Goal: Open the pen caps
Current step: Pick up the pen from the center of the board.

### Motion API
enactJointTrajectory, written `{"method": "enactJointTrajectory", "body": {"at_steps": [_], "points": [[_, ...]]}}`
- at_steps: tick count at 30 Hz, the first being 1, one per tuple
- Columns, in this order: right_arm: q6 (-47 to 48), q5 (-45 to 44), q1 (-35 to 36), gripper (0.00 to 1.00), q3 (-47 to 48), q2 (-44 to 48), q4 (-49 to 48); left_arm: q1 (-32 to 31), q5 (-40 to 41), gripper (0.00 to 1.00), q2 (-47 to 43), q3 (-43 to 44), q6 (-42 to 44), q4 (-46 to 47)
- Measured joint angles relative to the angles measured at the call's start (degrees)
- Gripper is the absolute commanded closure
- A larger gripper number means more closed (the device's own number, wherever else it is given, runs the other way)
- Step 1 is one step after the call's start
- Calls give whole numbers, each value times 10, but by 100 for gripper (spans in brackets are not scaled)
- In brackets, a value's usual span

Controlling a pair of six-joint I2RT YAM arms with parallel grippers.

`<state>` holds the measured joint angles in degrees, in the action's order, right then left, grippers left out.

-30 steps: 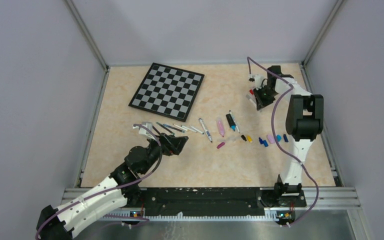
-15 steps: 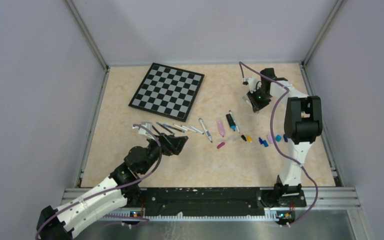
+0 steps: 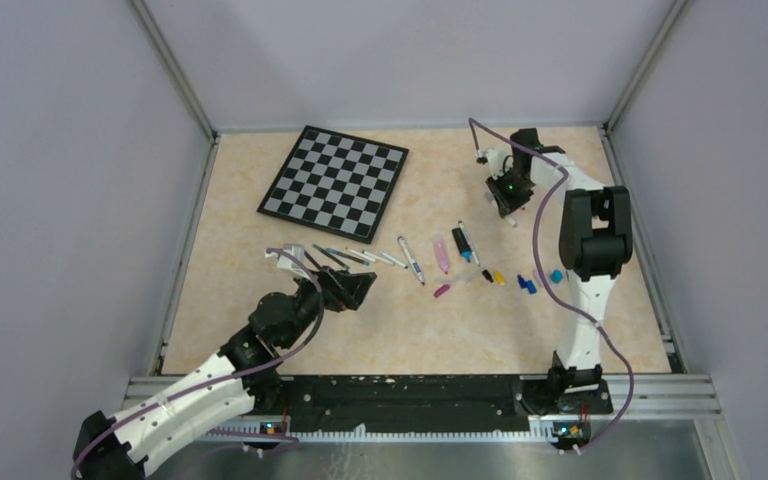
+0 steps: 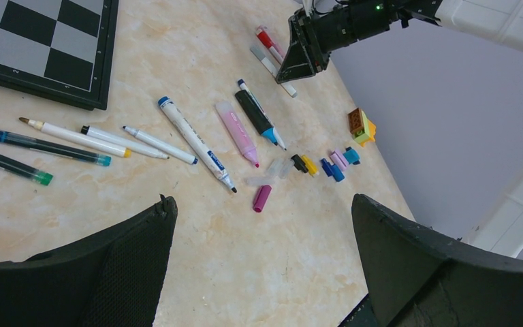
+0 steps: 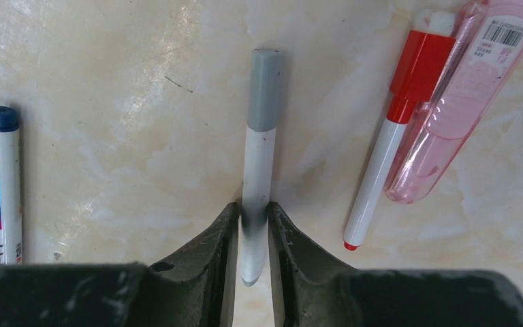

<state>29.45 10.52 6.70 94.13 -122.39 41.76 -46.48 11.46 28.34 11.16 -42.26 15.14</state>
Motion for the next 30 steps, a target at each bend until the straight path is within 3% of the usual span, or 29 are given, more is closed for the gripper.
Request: {"method": "enactJointTrajectory", "body": {"at_steps": [6,17,30], "points": [[0,-4,2,100,1,-1,0,0,0,1,4,0,0,0],[3,6,3,100,-59,42,-30,2,-16,1,4,0,0,3],[123,178,8,100,-236,349,-66,17,-127,1,90,6,-72,128]]}}
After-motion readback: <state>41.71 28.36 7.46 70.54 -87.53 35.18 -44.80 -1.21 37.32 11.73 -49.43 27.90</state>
